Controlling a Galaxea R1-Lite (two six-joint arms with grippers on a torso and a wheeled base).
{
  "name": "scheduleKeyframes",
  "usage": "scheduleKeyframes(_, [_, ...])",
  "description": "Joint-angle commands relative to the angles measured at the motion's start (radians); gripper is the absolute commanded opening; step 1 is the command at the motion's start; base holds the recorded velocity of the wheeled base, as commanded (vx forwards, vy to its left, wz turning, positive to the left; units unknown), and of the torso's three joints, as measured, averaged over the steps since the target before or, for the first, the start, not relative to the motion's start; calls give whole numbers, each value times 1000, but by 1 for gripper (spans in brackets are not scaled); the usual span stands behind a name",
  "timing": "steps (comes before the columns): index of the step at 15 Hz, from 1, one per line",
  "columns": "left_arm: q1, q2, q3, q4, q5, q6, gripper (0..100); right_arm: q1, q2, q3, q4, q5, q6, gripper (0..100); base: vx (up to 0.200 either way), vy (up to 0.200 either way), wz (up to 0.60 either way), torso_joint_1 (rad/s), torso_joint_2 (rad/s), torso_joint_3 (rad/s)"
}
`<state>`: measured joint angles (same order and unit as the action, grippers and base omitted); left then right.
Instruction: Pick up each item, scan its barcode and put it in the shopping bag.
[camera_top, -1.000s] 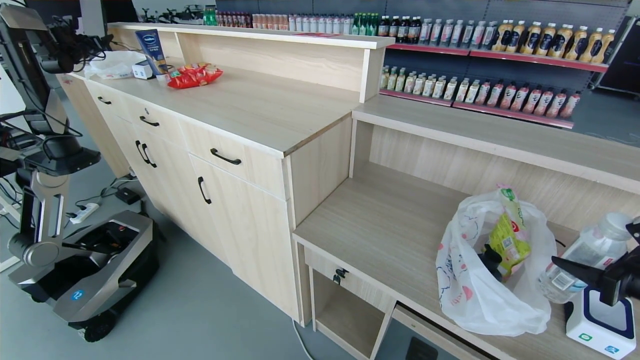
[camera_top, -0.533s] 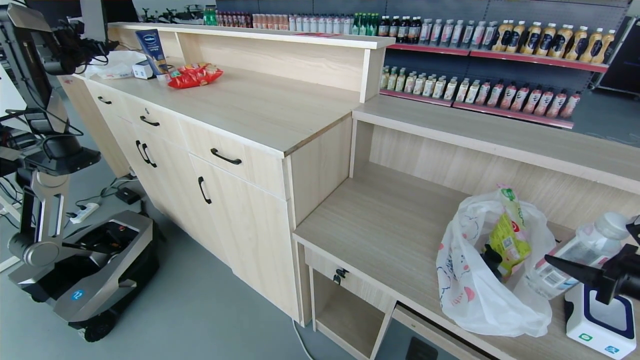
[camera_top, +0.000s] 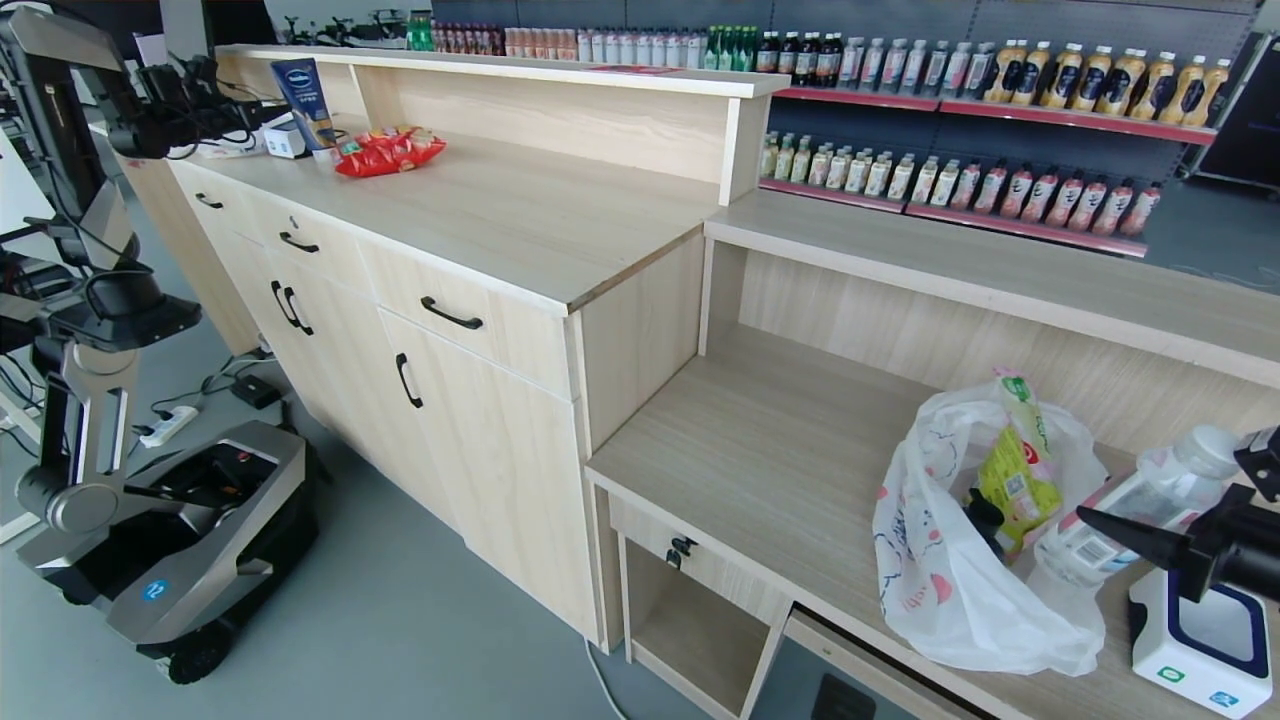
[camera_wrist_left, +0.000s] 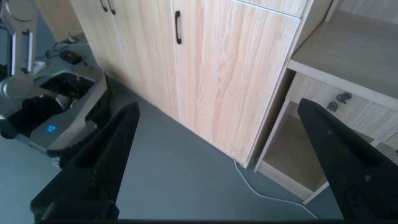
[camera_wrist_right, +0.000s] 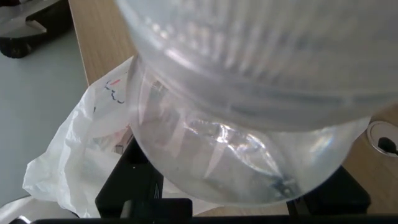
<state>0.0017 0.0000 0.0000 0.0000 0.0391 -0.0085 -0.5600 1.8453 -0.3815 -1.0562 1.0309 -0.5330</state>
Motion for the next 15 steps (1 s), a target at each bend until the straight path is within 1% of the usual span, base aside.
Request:
scheduleKeyframes(1, [0, 0, 0, 0, 1, -1, 100, 3, 52, -5, -21, 0, -1, 0, 0, 0, 0, 0, 0, 0])
scheduleKeyframes(15, [0, 0, 0, 0, 1, -1, 100, 28, 163, -62, -45, 14, 1, 0, 0, 0, 0, 0, 0, 0])
